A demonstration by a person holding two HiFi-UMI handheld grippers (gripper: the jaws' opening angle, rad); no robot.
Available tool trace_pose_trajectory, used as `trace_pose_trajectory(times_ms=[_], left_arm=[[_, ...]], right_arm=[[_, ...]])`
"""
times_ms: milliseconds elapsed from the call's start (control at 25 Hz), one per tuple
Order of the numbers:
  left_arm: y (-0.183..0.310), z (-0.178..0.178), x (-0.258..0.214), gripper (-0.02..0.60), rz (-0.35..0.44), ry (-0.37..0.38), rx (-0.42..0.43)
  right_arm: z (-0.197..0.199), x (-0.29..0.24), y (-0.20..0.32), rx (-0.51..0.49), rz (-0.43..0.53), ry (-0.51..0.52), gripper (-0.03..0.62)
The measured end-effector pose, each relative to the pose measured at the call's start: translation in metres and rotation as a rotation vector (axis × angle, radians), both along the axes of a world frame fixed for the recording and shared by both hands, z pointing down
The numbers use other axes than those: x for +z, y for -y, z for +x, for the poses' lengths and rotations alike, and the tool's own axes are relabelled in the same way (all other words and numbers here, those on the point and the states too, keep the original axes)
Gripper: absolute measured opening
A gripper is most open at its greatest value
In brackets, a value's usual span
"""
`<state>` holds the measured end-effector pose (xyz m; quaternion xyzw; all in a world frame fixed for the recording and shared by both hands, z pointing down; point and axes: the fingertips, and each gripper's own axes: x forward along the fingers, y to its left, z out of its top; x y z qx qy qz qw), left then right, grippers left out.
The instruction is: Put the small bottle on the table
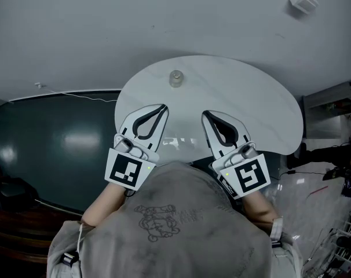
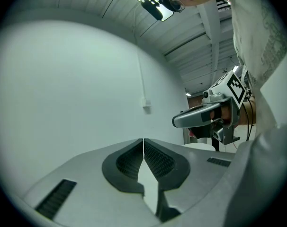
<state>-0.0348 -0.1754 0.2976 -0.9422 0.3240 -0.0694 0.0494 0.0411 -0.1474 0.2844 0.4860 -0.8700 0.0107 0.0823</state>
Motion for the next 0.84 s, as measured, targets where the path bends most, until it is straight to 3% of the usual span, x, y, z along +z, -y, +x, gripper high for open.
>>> trace_pose_trajectory(times_ms=[840], left_arm=[[-0.022,-0.001,-0.022,0.018,0.084,0.022,0.014]], right_arm=[[-0.002,0.001,-0.010,0.011,0.009,-0.015,0.026]])
